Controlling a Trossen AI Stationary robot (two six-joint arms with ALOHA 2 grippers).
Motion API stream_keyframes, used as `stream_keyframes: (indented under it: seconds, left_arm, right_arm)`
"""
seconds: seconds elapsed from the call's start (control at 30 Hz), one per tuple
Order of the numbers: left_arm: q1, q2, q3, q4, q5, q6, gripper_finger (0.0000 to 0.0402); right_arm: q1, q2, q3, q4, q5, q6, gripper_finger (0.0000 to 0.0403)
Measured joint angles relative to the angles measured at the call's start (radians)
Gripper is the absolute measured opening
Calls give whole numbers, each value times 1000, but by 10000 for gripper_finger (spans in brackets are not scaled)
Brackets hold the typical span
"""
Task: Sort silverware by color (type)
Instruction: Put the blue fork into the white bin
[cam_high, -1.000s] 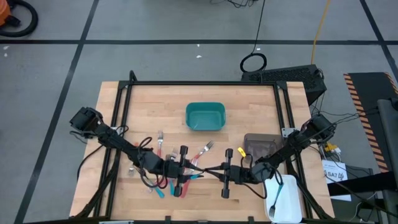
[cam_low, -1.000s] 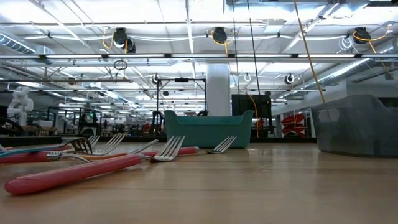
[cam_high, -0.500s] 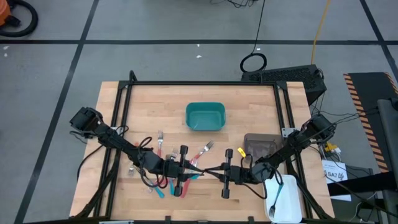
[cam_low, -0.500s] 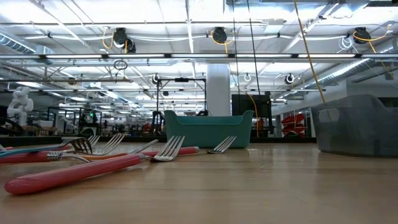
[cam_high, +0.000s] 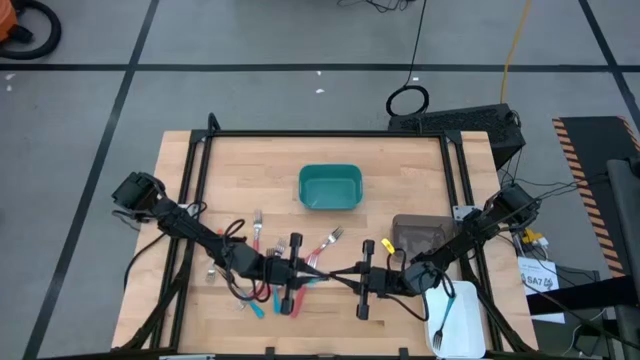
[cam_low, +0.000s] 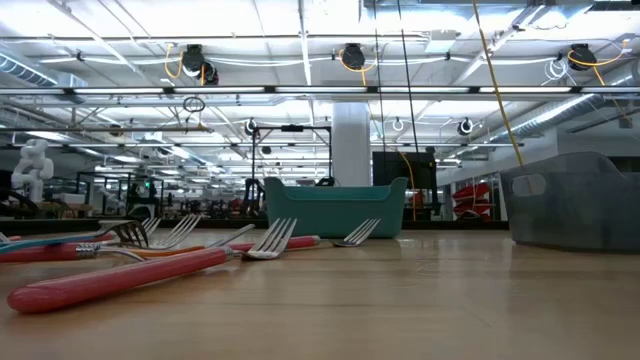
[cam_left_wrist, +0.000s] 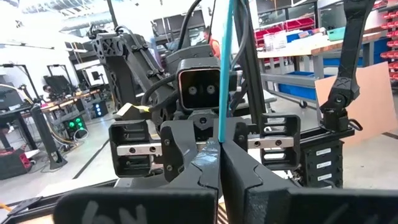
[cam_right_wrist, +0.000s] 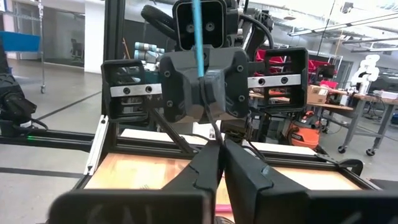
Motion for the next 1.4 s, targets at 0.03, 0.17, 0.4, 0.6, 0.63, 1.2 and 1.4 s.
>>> stream_keyframes:
  seconds: [0.03,0.17,0.4,0.6,0.63,1.2,1.4]
  left_arm:
    - [3,0,0,-5,0,-3,2]
    - [11,0,0,-17,-5,-18,1]
    - [26,0,0,-53,-32,-61,1]
    - [27,0,0,-67,-70,-91,1]
    - [27,0,0,-70,-70,-91,1]
    - [69,60,-1,-92,-75,-253,1]
    - [82,136,25,-14,-68,-303,1]
  right_arm:
    - [0,0,0,1,18,-1,34]
    - [6,0,0,-18,79,-13,74]
    - [19,0,0,-35,203,-22,146]
    - [47,0,0,-39,312,-51,184]
    - [51,0,0,-39,316,-52,186]
    - [117,-148,0,-147,249,104,183]
    - [118,-183,1,-242,163,191,183]
